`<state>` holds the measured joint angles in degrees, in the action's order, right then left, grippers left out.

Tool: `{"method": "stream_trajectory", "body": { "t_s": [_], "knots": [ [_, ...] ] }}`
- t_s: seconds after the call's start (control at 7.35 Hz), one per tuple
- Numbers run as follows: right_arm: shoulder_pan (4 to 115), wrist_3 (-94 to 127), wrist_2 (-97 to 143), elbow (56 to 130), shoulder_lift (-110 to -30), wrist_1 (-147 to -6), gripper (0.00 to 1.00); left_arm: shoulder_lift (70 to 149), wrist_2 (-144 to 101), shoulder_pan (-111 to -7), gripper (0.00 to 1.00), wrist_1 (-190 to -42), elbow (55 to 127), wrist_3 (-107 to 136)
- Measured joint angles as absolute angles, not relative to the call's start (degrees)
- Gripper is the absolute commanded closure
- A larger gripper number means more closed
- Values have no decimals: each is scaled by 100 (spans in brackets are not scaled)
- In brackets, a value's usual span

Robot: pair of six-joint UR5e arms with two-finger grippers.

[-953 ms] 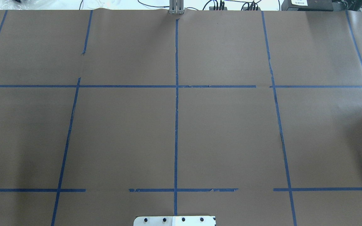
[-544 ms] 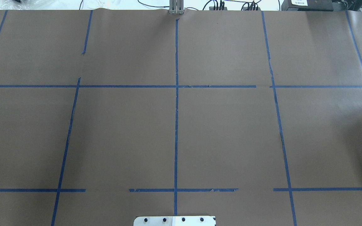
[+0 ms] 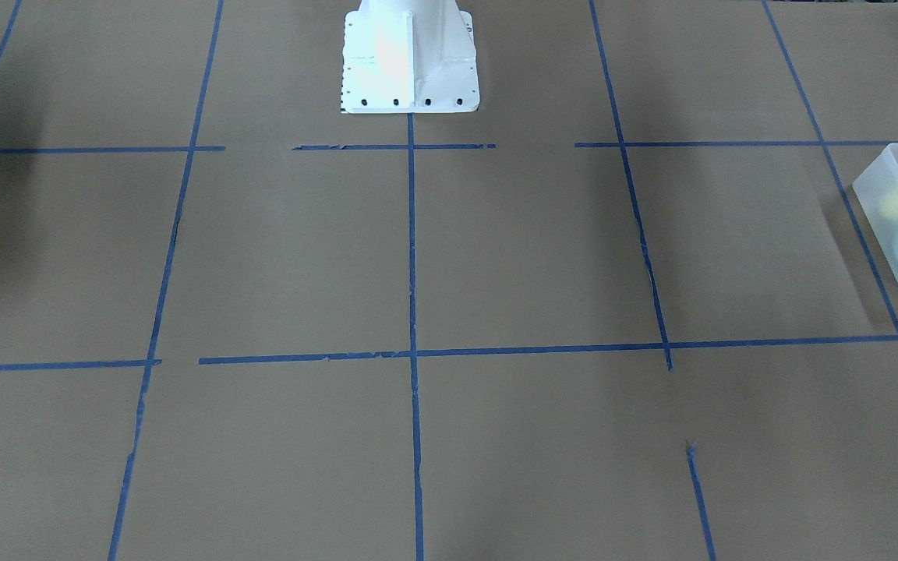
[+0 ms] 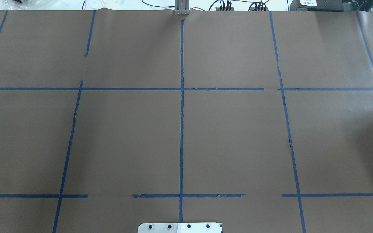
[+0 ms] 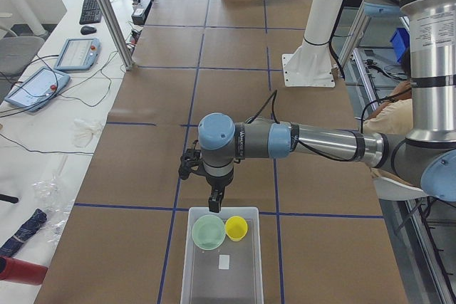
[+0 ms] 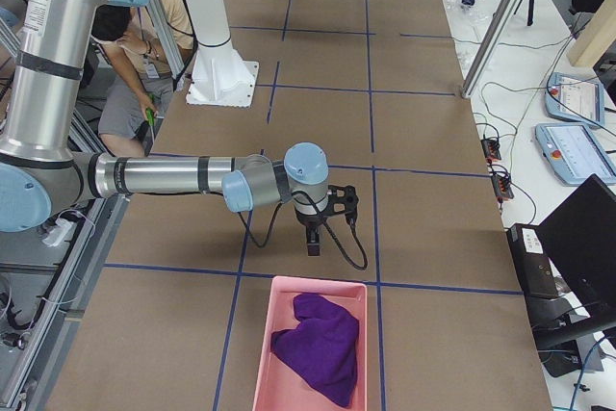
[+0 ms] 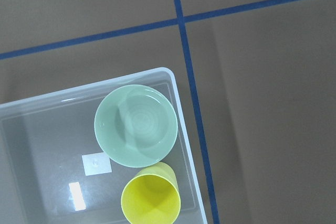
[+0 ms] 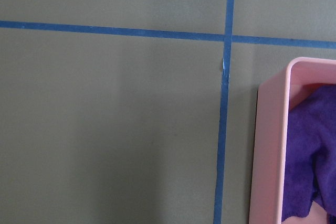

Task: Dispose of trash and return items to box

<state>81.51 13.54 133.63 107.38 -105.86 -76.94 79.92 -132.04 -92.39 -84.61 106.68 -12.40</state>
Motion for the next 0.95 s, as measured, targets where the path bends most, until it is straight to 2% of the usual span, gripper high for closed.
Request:
{"method": "stream_trajectory", "body": {
  "t_s": [0.54, 0.95],
  "knots": [
    [8366, 660, 13536, 10853, -10662, -7697, 0, 7972, -13559, -9276, 0, -9074, 10202, -1246],
    [8368, 625, 13508, 10767, -10642, -7704, 0, 7925, -13583, -9441, 0, -9087, 10259, -1250]
  ]
}}
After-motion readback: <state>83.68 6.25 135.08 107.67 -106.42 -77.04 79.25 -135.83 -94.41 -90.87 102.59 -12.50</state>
